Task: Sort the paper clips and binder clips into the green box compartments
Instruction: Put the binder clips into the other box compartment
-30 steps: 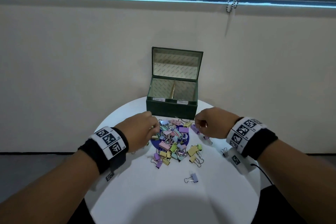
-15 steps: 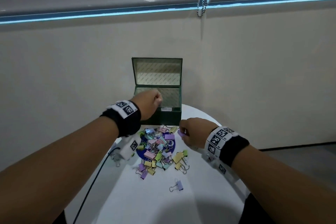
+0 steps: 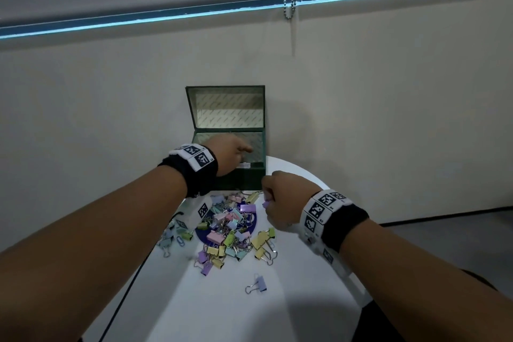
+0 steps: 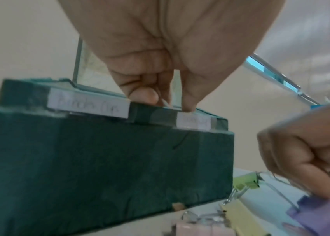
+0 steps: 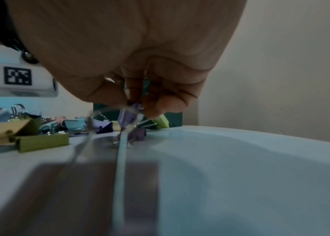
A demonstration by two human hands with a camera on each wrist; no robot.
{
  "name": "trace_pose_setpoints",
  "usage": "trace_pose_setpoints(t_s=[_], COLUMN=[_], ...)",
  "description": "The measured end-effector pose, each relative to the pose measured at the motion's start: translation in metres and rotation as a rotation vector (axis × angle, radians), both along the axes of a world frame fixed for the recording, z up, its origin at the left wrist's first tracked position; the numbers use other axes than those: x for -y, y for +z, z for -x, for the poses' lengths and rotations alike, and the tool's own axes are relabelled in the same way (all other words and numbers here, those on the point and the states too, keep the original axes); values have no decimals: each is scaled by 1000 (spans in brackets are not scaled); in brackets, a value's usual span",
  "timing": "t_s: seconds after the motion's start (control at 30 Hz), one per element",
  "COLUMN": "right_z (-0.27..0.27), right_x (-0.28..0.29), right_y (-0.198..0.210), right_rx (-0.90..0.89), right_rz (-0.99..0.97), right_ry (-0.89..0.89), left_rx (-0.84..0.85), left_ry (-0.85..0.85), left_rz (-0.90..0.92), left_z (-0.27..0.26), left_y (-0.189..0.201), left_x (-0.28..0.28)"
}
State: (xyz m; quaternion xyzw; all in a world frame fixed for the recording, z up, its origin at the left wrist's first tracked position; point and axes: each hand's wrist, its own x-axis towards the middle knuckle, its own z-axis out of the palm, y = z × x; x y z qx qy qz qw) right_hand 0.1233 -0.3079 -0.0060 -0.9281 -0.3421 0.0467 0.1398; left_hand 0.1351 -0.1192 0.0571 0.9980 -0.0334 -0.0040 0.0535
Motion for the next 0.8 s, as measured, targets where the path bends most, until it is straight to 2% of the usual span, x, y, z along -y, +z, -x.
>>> trace_pose_setpoints(t_s=[0.1,0.17,0.23,0.3,0.33,0.4,0.47,0.5,0.57,0.63,0.67,0.73,0.8], right_z=[-1,-2,-3,-3,-2,0,2,3,5,5,5,3,-2], right_x=[1,2,3,3,3,5,5,6,6,6,6,5,3], right_y=[1,3,5,5,4,4,6,6,6,7,7,6,3], right_rx=[38,54,34,10,15,37,40,41,43,55,54,54,74], right_rz=[-121,-201,-289,-369,-405,-465,-509,-524,-530,-493,-460,-366,-212], right_ry=[16,25,9,2,7,28,43,50,67,71,57,4,-38], left_rx=[157,201,108,-60,-138,-246,-277,-279,-261,-204,-152,-35,-24], left_ry=[-55,-98,-58,21,75,192,246,258,280,308,314,283,228], left_rz=[45,97,142,210,320,676,1008,1125,1237,1202,1095,663,268], left_z=[19,34,46,55,59,62,64,66,68,70,71,72,74], left_y=[2,2,0,-6,-9,-16,-23,-25,-26,-23,-21,-14,-9], left_x=[1,7,15,23,26,29,27,26,24,21,17,6,-7])
